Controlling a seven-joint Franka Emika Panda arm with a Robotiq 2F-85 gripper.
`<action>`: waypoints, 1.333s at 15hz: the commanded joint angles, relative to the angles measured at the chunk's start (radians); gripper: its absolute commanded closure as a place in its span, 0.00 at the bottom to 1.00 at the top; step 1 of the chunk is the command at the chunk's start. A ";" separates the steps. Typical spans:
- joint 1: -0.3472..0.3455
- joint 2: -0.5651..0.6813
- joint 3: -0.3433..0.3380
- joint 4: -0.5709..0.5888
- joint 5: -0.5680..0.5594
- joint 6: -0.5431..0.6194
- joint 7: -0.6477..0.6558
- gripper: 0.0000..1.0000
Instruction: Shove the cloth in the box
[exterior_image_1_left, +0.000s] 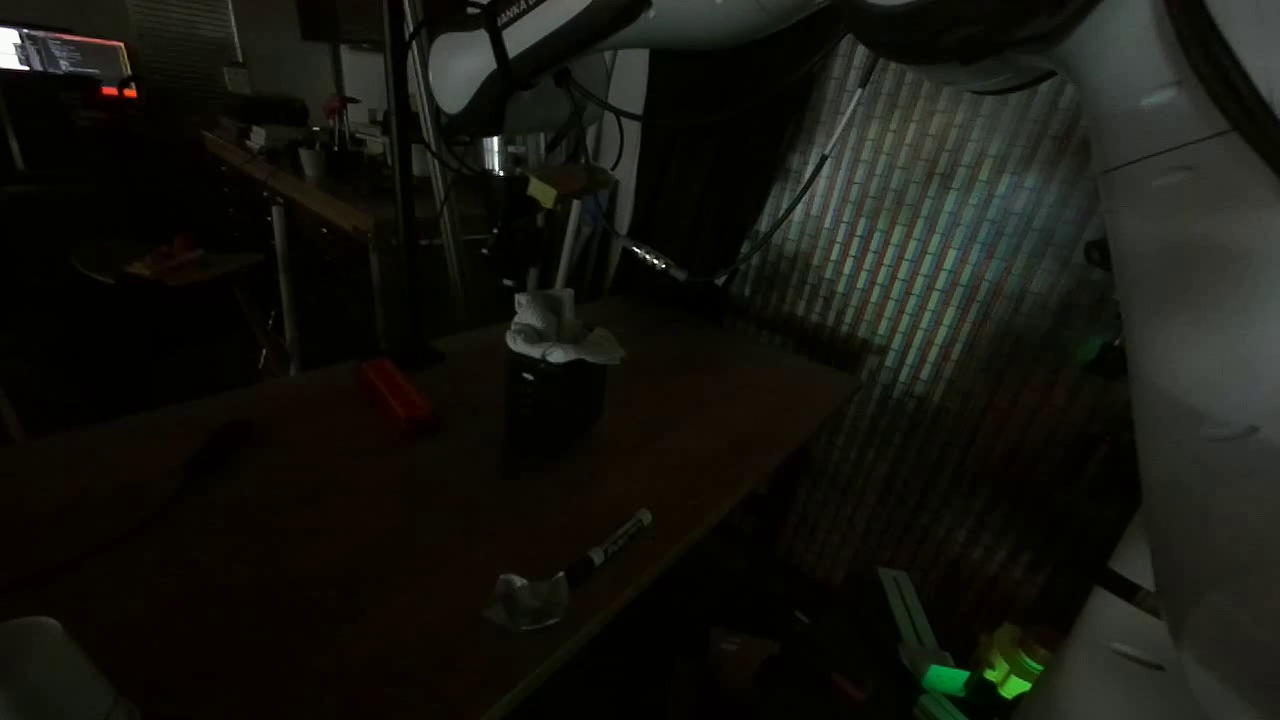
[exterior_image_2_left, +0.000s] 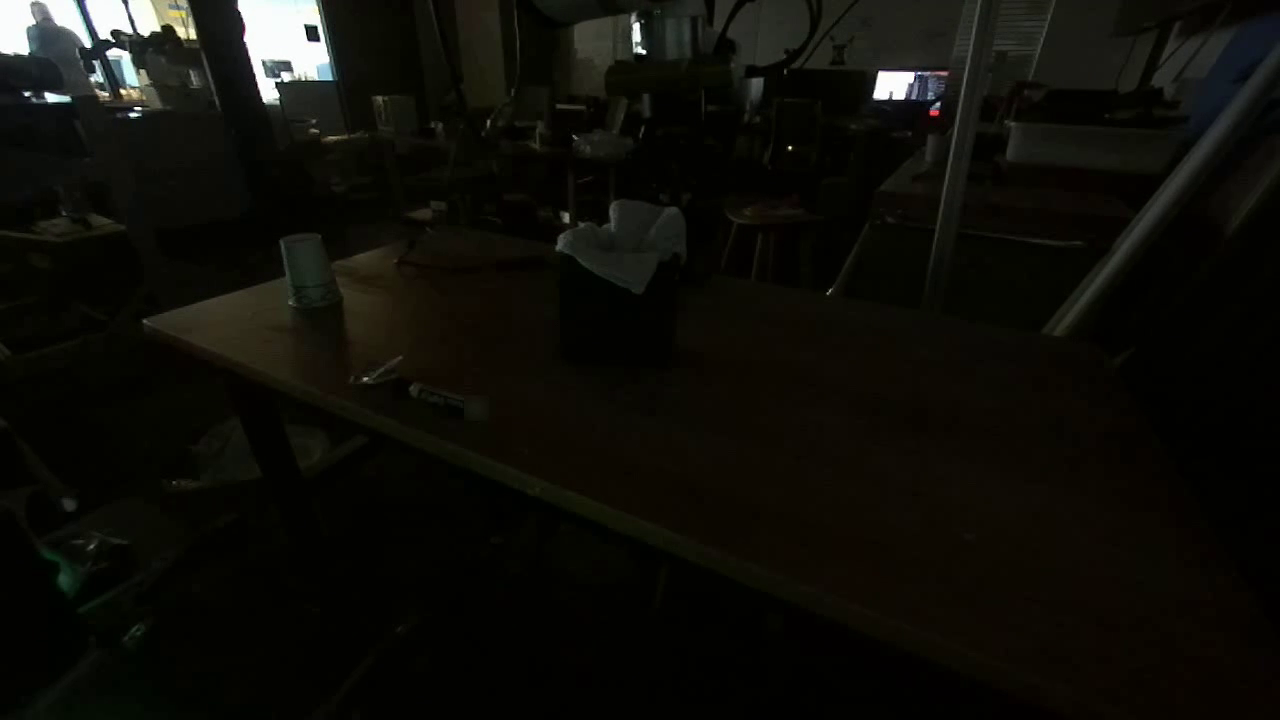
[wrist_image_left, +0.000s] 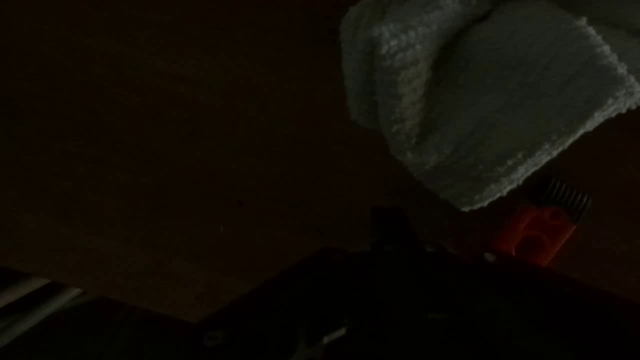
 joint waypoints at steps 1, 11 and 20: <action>-0.008 0.017 0.007 0.037 -0.005 -0.023 -0.011 0.99; 0.001 -0.034 0.012 -0.026 0.008 -0.046 0.029 0.99; 0.006 -0.092 0.005 -0.125 0.003 -0.037 0.094 0.99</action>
